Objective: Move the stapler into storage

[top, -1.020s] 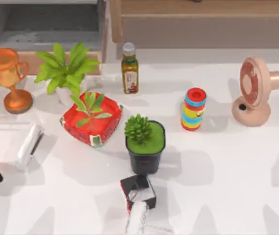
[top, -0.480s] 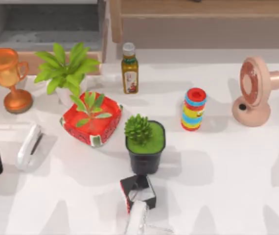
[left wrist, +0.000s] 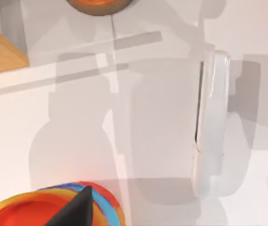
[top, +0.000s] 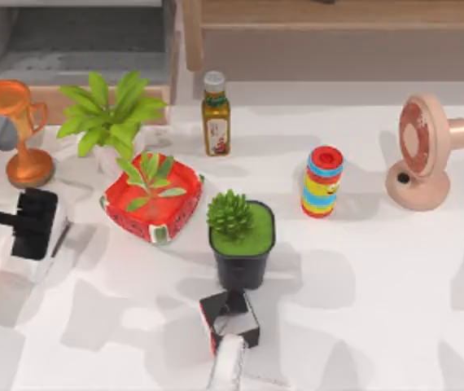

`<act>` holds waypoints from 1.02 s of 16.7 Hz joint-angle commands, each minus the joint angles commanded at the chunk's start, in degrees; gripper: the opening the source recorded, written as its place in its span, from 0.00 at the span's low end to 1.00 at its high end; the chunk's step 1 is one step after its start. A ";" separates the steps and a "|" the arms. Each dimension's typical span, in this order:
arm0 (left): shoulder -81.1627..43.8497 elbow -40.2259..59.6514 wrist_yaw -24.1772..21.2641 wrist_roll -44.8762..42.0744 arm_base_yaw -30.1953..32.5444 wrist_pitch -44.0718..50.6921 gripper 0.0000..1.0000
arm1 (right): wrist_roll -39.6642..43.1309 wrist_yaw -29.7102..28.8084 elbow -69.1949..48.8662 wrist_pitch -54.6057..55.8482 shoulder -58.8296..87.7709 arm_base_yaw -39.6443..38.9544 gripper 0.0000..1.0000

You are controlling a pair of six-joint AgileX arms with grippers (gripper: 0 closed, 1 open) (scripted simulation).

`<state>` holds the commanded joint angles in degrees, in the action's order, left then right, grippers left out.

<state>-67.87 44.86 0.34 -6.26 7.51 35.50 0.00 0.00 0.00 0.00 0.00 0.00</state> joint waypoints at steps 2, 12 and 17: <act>-8.71 6.59 -0.04 -0.63 1.02 4.73 1.00 | 0.00 0.00 0.00 0.00 0.00 0.00 1.00; -39.51 29.09 -0.17 -0.65 2.22 20.95 1.00 | 0.00 0.00 0.00 0.00 0.00 0.00 1.00; -39.44 29.01 -0.18 -0.65 2.23 20.89 1.00 | 0.00 0.00 0.00 0.00 0.00 0.00 1.00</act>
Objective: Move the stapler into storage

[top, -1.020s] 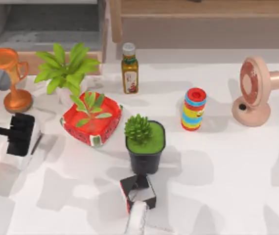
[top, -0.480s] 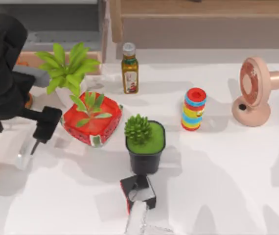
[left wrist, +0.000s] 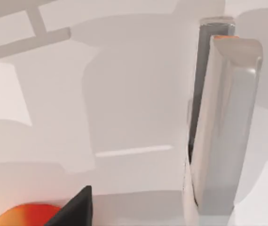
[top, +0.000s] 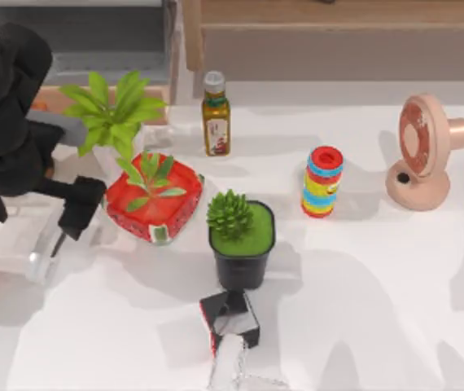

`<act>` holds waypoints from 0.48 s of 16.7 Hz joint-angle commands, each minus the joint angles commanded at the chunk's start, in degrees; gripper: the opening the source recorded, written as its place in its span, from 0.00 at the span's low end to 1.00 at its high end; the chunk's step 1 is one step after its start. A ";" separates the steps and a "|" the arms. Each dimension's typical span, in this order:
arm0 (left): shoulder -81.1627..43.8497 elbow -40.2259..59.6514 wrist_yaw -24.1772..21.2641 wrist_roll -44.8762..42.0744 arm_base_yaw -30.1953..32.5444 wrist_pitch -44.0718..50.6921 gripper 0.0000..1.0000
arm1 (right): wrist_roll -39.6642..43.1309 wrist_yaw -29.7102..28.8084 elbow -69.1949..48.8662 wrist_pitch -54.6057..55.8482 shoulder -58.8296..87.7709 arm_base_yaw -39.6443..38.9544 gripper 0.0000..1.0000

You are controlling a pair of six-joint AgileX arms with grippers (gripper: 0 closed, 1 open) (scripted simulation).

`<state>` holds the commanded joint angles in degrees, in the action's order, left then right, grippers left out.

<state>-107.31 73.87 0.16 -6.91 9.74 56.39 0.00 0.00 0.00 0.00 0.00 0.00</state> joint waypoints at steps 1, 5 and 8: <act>0.03 -0.08 0.00 0.06 0.05 -0.04 1.00 | 0.00 0.00 0.00 0.00 0.00 0.00 1.00; 0.41 -2.71 -0.07 1.18 1.19 -2.15 1.00 | 0.00 0.00 0.00 0.00 0.00 0.00 1.00; -0.68 -5.00 -0.07 1.27 1.30 -5.38 1.00 | 0.00 0.00 0.00 0.00 0.00 0.00 1.00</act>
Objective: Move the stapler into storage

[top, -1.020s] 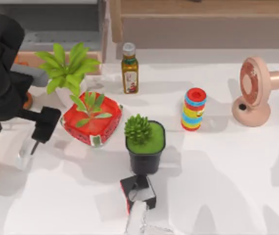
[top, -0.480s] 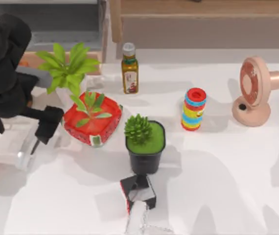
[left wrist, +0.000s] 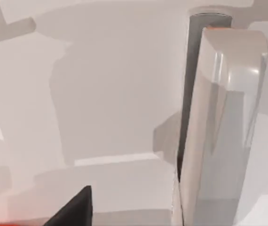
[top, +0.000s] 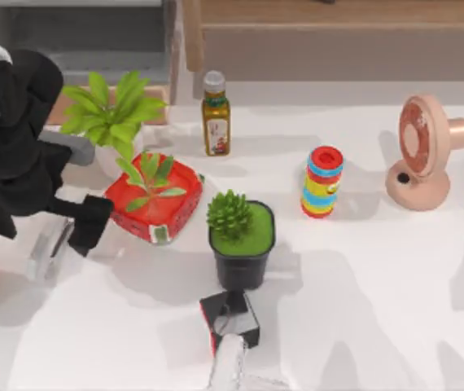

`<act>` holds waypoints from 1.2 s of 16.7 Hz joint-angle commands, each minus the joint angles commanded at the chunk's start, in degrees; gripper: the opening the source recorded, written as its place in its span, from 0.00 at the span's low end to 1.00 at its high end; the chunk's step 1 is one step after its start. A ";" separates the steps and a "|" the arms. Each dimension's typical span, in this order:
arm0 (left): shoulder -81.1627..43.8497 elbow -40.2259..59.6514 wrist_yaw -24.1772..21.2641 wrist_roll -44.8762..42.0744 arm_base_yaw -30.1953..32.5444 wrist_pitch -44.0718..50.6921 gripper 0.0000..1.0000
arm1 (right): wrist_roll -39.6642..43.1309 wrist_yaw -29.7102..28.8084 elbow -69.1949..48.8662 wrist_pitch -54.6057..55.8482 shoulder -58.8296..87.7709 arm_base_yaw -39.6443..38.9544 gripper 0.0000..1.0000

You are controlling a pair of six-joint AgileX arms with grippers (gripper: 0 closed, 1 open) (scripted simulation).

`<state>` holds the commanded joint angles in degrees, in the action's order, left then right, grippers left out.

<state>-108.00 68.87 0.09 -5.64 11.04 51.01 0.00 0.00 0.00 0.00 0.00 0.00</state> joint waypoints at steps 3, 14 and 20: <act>-2.59 -1.05 0.06 -0.79 -0.82 -3.51 1.00 | 0.00 0.00 0.00 0.00 0.00 0.00 1.00; -4.12 -0.91 0.06 -1.43 -1.42 -5.20 0.62 | 0.00 0.00 0.00 0.00 0.00 0.00 1.00; -4.12 -0.91 0.06 -1.43 -1.42 -5.20 0.17 | 0.00 0.00 0.00 0.00 0.00 0.00 1.00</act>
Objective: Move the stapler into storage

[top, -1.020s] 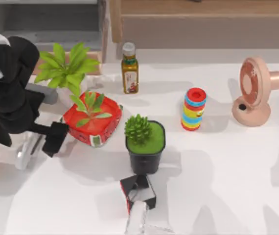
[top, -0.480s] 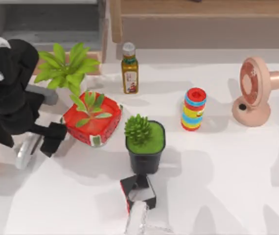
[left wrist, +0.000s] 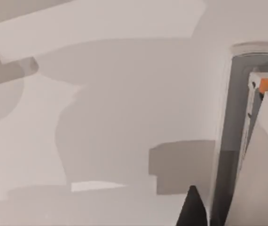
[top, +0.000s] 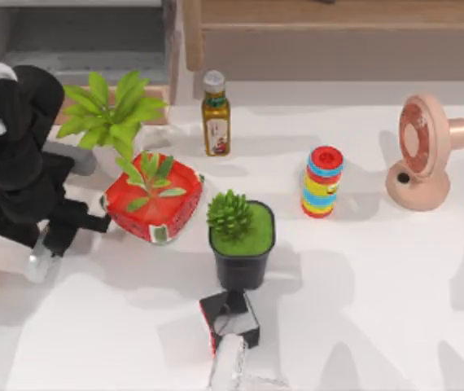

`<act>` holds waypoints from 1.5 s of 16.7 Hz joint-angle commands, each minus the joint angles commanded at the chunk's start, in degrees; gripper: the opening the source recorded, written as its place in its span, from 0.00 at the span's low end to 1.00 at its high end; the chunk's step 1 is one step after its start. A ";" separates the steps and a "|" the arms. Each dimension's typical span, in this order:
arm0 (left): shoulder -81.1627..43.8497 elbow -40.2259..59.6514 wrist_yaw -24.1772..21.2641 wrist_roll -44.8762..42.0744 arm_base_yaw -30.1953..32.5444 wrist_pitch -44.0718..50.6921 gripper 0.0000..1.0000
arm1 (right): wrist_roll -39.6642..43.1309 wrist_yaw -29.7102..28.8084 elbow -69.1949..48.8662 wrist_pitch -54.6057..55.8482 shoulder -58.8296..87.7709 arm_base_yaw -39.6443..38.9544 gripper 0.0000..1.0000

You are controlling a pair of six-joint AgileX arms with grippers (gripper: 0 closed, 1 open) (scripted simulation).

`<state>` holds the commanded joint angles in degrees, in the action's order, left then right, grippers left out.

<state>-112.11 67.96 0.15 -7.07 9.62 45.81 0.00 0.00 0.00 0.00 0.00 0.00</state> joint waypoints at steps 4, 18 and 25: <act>0.00 0.00 0.00 0.00 0.00 0.00 0.00 | 0.00 0.00 0.00 0.00 0.00 0.00 1.00; 3.08 0.63 -0.52 -0.62 0.93 4.88 0.00 | 0.00 0.00 0.00 0.00 0.00 0.00 1.00; 2.99 3.31 0.01 -0.06 0.28 6.26 0.00 | 0.00 0.00 0.00 0.00 0.00 0.00 1.00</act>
<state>-109.12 71.27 0.16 -7.12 9.90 52.07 0.00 0.00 0.00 0.00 0.00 0.00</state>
